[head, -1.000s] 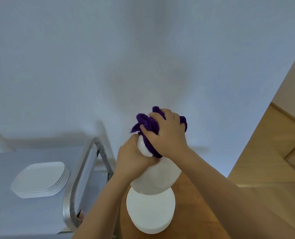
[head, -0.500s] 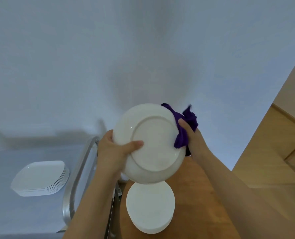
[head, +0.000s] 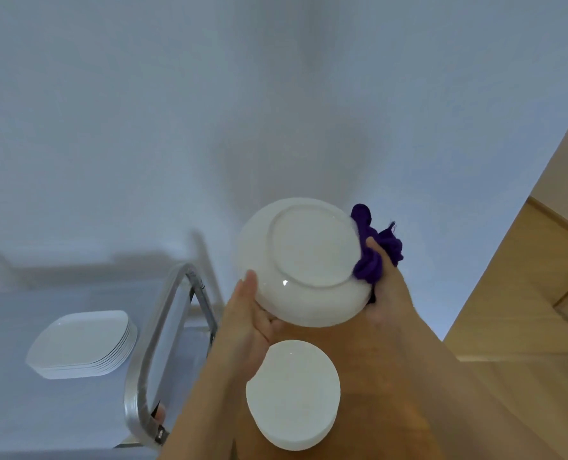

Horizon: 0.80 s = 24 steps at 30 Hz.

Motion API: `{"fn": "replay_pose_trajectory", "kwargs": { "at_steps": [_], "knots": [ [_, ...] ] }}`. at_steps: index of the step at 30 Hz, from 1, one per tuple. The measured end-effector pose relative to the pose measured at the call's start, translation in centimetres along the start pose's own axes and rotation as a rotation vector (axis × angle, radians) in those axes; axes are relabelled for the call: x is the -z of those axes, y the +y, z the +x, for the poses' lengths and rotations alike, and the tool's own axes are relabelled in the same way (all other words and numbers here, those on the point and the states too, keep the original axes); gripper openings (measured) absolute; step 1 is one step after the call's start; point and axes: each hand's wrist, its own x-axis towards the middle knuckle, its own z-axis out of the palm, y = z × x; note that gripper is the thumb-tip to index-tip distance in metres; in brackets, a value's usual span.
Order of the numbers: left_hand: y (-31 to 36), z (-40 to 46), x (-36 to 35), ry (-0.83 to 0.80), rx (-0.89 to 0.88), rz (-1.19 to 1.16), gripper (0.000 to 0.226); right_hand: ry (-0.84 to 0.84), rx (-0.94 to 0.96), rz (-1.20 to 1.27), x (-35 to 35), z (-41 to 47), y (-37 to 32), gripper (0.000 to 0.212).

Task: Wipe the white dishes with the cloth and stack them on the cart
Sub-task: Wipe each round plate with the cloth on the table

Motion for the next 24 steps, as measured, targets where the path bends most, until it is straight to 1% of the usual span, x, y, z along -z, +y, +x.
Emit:
{"fn": "replay_pose_trajectory", "kwargs": {
  "at_steps": [1,2,3,4,5,7,8,9,10,12,13,14,17,19,20,21,23,24],
  "knots": [
    [0.6,0.0,0.5,-0.128,0.101,-0.090,0.068,-0.040,-0.045,0.004,0.5,0.3,-0.4,0.047],
    [1.0,0.1,1.1,-0.257,0.193,-0.174,0.074,-0.096,-0.063,-0.031,0.9,0.5,-0.7,0.034],
    [1.5,0.1,1.5,-0.370,0.276,-0.259,0.076,-0.153,-0.061,-0.083,1.3,0.6,-0.9,0.024],
    [1.9,0.1,1.7,-0.433,0.334,-0.308,0.076,-0.196,-0.053,-0.130,1.5,0.6,-1.2,0.021],
    [2.0,0.3,1.9,-0.445,0.358,-0.299,0.075,-0.208,-0.051,-0.151,1.6,0.6,-1.3,0.025],
    [2.1,0.6,2.2,-0.402,0.333,-0.210,0.073,-0.189,-0.060,-0.193,1.6,0.5,-1.4,0.044],
    [2.2,0.8,2.3,-0.354,0.307,-0.187,0.073,-0.185,-0.044,-0.251,1.5,0.5,-1.3,0.048],
    [2.2,0.9,2.2,-0.300,0.282,-0.176,0.071,-0.171,-0.011,-0.317,1.5,0.5,-1.0,0.047],
    [2.3,1.1,2.0,-0.245,0.258,-0.164,0.067,-0.136,0.023,-0.351,1.4,0.4,-0.7,0.040],
    [2.2,1.2,1.4,-0.163,0.210,-0.117,0.051,-0.032,0.081,-0.391,1.5,0.3,0.5,0.024],
    [2.1,1.2,1.0,-0.136,0.183,-0.098,0.043,-0.011,0.103,-0.389,1.5,0.1,1.2,0.020],
    [1.9,1.1,0.4,-0.111,0.151,-0.086,0.038,0.001,0.119,-0.393,1.4,-0.2,1.9,0.020],
    [0.8,1.2,-1.1,-0.067,0.079,-0.015,0.042,0.082,0.206,-0.413,1.1,-1.8,3.9,0.017],
    [-0.3,1.4,-1.9,-0.022,0.038,0.088,0.030,0.124,0.339,-0.486,0.6,-3.2,4.6,0.016],
    [-0.9,1.5,-2.1,0.001,0.019,0.148,0.030,0.127,0.409,-0.545,0.1,-4.0,4.9,0.021],
    [-1.4,1.4,-2.4,0.000,0.005,0.207,0.037,0.116,0.461,-0.564,-0.3,-4.7,5.3,0.028],
    [-2.3,1.1,-3.0,-0.039,-0.016,0.319,0.052,0.072,0.500,-0.522,-1.2,-5.8,5.9,0.047],
    [-2.5,0.9,-3.1,-0.055,-0.027,0.362,0.055,0.059,0.508,-0.499,-1.5,-6.1,6.1,0.051]
  ]
}}
